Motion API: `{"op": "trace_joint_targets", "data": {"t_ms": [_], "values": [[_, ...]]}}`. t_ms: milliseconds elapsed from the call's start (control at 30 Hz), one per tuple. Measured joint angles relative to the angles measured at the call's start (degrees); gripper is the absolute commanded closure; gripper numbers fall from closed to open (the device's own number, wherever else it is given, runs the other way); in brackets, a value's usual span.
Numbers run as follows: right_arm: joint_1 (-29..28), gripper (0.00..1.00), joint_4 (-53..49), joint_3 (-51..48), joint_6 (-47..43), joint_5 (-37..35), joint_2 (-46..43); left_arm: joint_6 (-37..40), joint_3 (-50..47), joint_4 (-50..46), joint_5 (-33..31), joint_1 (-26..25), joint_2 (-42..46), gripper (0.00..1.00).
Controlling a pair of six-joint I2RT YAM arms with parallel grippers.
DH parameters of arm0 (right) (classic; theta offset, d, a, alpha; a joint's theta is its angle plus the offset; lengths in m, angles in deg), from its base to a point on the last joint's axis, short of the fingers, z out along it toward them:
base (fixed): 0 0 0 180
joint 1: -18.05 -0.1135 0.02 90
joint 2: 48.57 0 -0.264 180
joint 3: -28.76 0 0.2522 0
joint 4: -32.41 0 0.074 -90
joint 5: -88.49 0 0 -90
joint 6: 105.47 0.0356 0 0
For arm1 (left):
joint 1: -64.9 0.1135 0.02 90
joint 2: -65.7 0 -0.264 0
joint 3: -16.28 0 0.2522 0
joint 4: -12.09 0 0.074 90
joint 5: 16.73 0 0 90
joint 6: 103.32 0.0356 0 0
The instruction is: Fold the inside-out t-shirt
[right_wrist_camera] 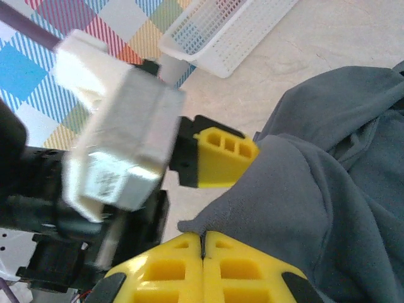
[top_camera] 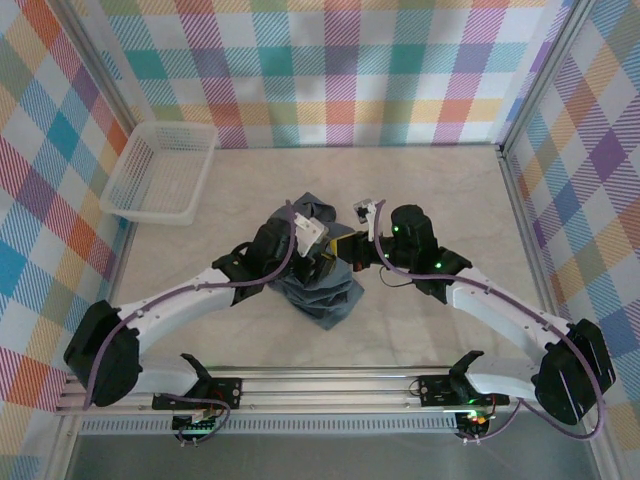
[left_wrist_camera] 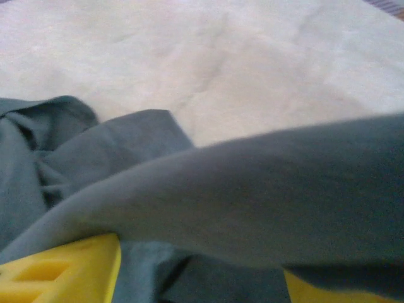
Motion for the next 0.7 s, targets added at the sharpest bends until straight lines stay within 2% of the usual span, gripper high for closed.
{"op": "trace_joint_targets", "data": {"t_ms": [300,367,400,500,533,700], "values": [[0.0,1.0,0.09,0.52,1.7,0.26,1.16,-7.5,0.0,3.72,-14.36,-0.07,-2.62,0.35],[0.0,1.0,0.07,0.52,1.92,0.28,1.38,-9.55,0.13,3.48,-16.61,-0.13,-2.67,0.44],[0.0,1.0,0.04,0.52,1.92,0.28,1.44,-10.34,0.24,3.45,-17.35,-0.17,-2.67,0.51],[0.04,1.0,-0.96,0.59,1.92,-0.59,1.46,-11.96,0.5,3.32,-18.23,-0.26,-2.64,0.9],[0.2,1.0,-1.49,0.63,1.9,-1.07,1.46,-12.33,0.57,3.32,-17.99,-0.24,-2.64,0.99],[2.95,1.0,-4.85,0.94,2.84,-4.15,0.92,-12.24,0.98,0.63,-12.02,1.75,-1.51,1.0]]}}
